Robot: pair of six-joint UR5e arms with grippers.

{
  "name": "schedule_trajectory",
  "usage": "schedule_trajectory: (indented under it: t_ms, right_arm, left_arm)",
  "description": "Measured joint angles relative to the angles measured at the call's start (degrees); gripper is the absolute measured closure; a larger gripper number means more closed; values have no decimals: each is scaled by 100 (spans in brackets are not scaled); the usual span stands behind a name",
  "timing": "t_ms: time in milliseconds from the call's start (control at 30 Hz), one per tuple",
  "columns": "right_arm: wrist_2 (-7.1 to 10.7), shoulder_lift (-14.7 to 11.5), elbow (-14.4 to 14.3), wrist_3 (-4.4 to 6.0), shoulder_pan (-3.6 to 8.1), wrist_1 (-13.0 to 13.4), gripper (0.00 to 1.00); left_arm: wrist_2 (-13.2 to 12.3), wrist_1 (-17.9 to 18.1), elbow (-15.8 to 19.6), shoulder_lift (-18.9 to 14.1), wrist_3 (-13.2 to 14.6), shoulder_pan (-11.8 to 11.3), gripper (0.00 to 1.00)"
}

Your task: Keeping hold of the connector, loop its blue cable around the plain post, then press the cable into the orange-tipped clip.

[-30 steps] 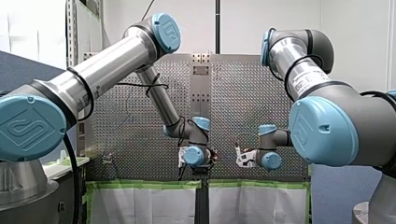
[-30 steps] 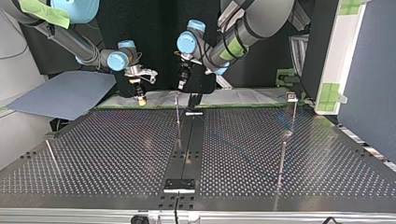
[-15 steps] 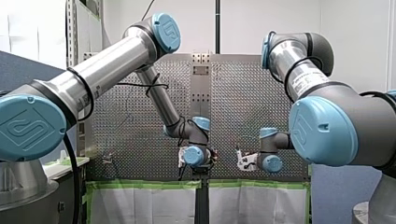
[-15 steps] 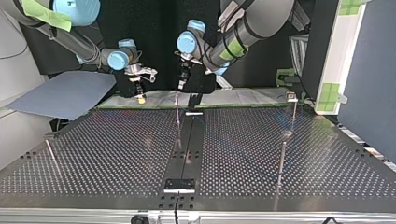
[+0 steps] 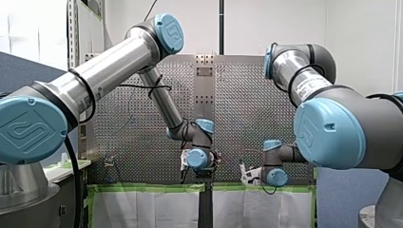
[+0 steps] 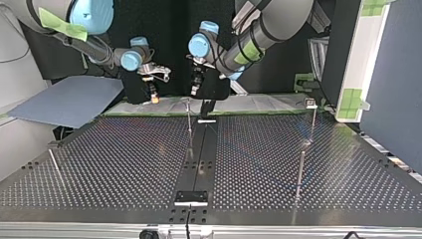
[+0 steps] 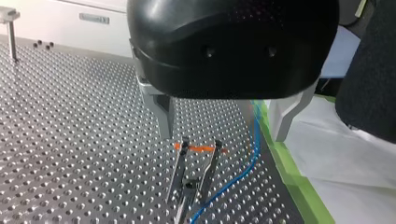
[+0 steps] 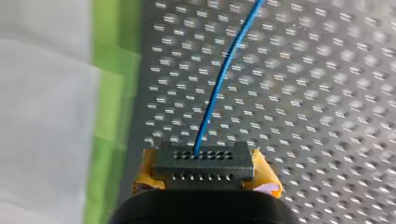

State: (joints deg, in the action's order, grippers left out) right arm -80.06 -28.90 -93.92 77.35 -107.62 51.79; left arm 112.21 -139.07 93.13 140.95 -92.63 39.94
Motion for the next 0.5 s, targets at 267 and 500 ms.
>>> schedule_trajectory:
  t_ms: [267, 500]
  right_arm:
    - [-82, 143, -2, -258, -111, -77, 100]
    - [2, 147, -6, -582, -253, -211, 100]
  left_arm:
    - [350, -211, 0, 0, 268, 37, 0]
    - [567, -271, 0, -2, 369, 115, 0]
